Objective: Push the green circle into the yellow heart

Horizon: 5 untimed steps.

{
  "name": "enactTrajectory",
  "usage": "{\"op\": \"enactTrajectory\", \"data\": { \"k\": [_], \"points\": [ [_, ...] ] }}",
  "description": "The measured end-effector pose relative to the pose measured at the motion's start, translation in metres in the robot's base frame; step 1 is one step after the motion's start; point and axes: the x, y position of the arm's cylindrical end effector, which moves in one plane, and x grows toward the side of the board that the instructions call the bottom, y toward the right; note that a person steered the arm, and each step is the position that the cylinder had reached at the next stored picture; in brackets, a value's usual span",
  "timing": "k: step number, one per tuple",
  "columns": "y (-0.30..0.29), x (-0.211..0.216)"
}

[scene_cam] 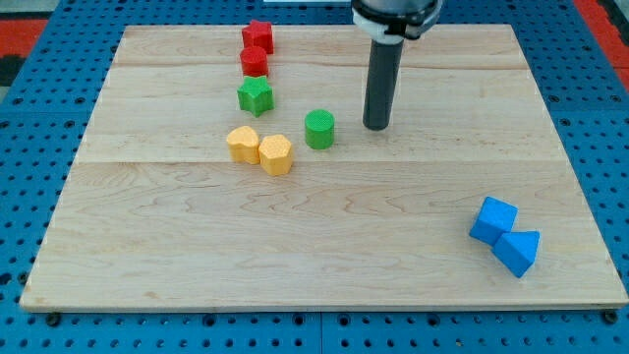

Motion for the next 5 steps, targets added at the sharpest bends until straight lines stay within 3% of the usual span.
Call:
{"op": "enactTrajectory", "data": {
  "k": [5],
  "points": [
    [-0.138, -0.019]
  ]
}}
